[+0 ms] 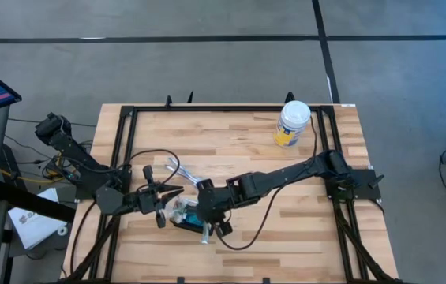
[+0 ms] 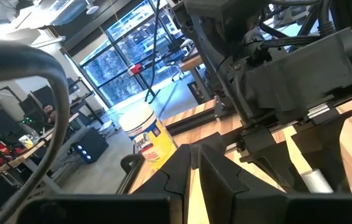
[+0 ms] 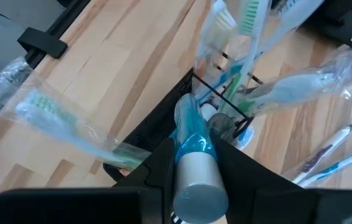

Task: Pick & Place toothbrushing station
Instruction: Put the mouthwash into the mesh organizer

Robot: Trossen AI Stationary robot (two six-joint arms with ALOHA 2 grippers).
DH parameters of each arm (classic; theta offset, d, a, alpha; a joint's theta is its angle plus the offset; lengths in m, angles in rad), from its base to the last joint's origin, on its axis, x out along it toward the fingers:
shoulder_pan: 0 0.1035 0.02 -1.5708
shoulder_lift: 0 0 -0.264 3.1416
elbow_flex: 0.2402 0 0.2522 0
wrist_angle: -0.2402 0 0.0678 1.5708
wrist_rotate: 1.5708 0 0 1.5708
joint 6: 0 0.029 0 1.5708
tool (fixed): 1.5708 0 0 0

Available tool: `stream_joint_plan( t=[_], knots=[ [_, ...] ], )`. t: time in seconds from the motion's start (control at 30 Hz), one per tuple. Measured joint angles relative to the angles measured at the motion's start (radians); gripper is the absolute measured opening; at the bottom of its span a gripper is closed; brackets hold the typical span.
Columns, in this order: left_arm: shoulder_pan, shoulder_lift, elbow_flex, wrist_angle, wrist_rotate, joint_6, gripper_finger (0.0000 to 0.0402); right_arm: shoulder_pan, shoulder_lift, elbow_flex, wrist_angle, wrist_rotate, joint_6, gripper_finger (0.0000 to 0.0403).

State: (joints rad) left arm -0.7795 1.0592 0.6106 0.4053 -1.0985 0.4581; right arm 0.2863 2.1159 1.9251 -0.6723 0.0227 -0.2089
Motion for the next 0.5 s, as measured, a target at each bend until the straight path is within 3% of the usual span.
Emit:
stream_joint_plan(
  t=[0.5],
  knots=[
    [0.0,0.0,0.0,0.0,0.0,0.0,0.0026,-0.001,0.0,0.0,0.003,0.0,-0.009,0.0081]
  ],
)
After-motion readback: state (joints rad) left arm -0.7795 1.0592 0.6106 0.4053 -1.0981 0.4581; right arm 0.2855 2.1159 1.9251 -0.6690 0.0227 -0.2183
